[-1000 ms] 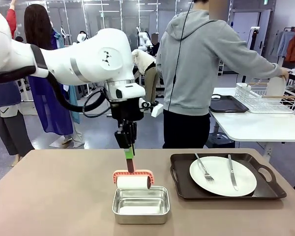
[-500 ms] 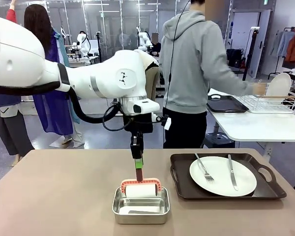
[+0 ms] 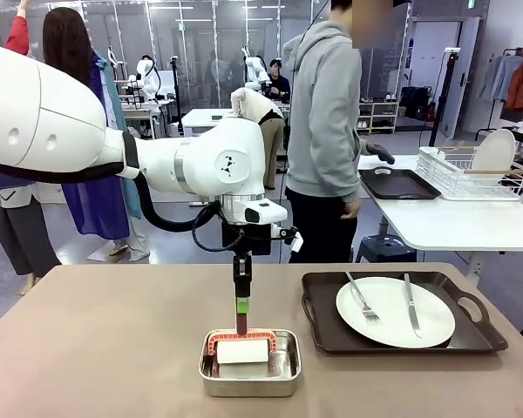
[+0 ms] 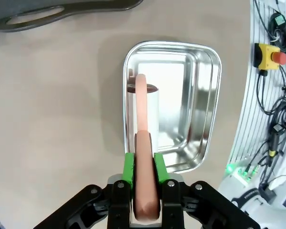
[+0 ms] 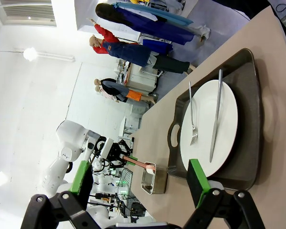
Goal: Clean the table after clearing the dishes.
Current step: Place the Lint Roller back on top of the Airtight Container, then when the right (or left) Handle tray is removed, use the right hand (or left hand) to clean the right (or left) side of the table with the Lint Roller.
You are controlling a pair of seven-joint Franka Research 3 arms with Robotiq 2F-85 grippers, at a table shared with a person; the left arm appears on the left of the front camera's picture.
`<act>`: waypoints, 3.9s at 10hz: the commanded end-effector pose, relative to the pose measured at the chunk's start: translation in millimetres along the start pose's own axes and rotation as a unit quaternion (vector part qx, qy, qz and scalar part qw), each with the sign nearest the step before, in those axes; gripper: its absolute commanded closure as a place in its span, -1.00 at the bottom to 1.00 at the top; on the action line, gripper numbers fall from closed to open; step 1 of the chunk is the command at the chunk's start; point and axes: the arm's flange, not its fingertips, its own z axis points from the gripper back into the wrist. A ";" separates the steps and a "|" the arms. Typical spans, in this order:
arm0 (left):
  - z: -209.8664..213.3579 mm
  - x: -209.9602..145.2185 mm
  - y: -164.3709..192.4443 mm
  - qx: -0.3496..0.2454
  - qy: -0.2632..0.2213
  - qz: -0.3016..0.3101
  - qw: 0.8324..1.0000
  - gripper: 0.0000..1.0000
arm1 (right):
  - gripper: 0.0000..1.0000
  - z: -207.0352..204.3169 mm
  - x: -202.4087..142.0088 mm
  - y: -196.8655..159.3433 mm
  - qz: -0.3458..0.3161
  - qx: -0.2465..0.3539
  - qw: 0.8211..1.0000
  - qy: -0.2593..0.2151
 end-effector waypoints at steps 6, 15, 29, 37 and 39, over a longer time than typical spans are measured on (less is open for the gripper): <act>15.4 -1.1 3.9 0.000 0.009 -0.023 1.000 -1.00 | -1.00 -0.1 -1.8 4.0 0.003 0.002 1.000 -0.003; 13.1 0.8 3.2 0.005 0.000 -0.010 1.000 -0.86 | -1.00 -0.1 -1.8 4.0 0.003 0.002 1.000 -0.003; 63.2 -644.4 -49.2 -0.257 -0.561 0.383 0.687 -0.87 | -1.00 -0.1 -1.8 4.0 0.003 0.002 1.000 -0.003; -54.9 -746.0 -93.0 -0.319 -0.599 0.449 0.581 -0.87 | -1.00 -0.1 -1.8 4.0 0.003 0.002 1.000 -0.003; -54.9 -746.0 -93.0 -0.319 -0.599 0.449 0.581 -0.87 | -1.00 -0.1 -1.8 4.0 0.003 0.002 1.000 -0.003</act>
